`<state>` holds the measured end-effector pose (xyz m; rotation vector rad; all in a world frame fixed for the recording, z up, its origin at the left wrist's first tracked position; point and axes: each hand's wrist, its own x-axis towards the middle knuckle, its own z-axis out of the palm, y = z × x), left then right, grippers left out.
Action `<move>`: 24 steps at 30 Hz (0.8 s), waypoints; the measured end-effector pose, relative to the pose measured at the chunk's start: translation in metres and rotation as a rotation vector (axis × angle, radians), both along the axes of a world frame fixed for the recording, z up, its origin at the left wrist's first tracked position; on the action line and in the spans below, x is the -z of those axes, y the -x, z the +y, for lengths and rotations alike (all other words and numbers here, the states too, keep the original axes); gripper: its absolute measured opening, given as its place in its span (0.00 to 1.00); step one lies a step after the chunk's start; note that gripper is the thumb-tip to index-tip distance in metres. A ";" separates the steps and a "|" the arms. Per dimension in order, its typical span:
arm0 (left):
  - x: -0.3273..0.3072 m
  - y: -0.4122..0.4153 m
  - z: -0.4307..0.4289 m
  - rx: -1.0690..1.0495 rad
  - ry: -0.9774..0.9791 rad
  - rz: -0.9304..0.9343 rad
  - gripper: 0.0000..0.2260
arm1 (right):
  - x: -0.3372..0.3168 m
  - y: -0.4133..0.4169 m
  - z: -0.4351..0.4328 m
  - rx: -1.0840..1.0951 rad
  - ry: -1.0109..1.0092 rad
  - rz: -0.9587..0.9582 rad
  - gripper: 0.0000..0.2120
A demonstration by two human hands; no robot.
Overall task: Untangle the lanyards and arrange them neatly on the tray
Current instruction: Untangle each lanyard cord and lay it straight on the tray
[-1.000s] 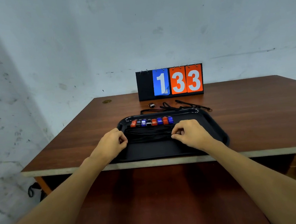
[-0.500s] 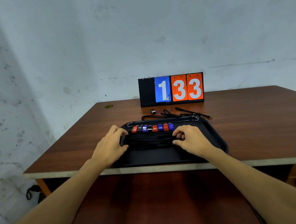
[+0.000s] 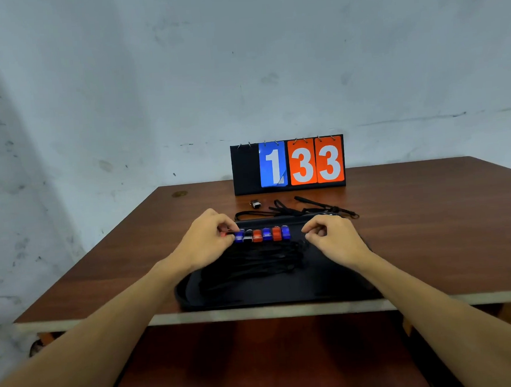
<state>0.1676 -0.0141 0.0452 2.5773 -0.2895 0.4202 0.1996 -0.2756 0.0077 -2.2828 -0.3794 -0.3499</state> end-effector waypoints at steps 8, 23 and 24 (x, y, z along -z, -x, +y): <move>-0.003 -0.046 -0.043 0.111 0.008 0.072 0.06 | -0.004 -0.051 -0.029 0.039 0.020 0.064 0.06; 0.004 -0.147 -0.092 0.235 0.036 0.135 0.05 | 0.008 -0.172 -0.047 0.233 0.037 0.133 0.06; 0.005 -0.151 -0.095 0.239 0.042 0.145 0.07 | 0.008 -0.179 -0.046 0.233 0.058 0.178 0.08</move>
